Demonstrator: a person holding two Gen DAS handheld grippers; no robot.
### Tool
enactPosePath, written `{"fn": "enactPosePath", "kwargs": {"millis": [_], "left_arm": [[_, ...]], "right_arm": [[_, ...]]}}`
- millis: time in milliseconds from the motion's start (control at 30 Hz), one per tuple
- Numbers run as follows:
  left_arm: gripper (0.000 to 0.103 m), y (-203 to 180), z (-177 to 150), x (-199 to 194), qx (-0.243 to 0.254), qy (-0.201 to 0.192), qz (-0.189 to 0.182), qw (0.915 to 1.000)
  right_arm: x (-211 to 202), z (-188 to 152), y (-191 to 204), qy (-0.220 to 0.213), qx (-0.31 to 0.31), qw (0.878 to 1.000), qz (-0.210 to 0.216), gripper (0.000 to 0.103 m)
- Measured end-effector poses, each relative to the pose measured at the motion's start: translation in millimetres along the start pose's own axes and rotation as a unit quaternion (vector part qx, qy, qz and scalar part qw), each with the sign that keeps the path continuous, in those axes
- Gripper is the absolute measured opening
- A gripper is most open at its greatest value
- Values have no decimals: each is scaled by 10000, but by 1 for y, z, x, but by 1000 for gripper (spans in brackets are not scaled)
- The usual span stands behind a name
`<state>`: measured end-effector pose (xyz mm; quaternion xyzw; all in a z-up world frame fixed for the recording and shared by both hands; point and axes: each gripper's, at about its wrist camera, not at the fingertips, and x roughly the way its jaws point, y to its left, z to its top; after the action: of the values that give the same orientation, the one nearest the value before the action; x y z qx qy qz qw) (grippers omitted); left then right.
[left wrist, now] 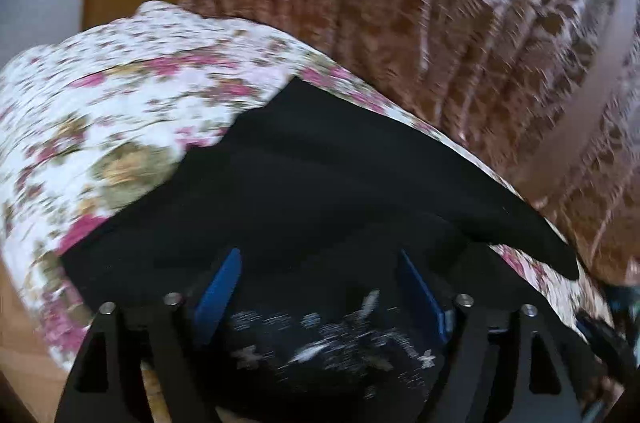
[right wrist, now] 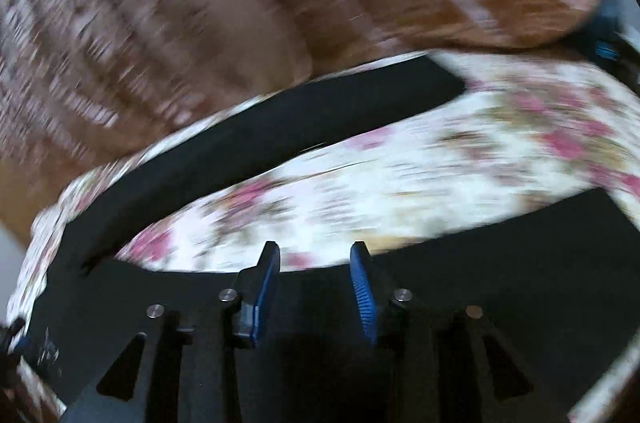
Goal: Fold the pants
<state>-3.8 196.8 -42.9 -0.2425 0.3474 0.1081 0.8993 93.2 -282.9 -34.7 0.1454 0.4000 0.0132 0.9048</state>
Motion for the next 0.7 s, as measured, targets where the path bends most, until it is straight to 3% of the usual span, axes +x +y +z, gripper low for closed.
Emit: {"fn": "enactPosePath", "kwargs": {"millis": [67, 233, 467, 700], "left_arm": [[85, -10, 8, 8, 94, 97, -47, 9999], [86, -14, 45, 32, 182, 248, 45, 9995], [89, -3, 114, 90, 284, 164, 422, 9986], [89, 16, 168, 150, -230, 90, 630, 9977]], "right_arm": [[22, 2, 28, 199, -298, 9993, 95, 39], [53, 7, 54, 354, -598, 9976, 48, 39], [72, -4, 46, 549, -439, 9975, 6, 40], [75, -5, 42, 519, -278, 9978, 320, 49]]}}
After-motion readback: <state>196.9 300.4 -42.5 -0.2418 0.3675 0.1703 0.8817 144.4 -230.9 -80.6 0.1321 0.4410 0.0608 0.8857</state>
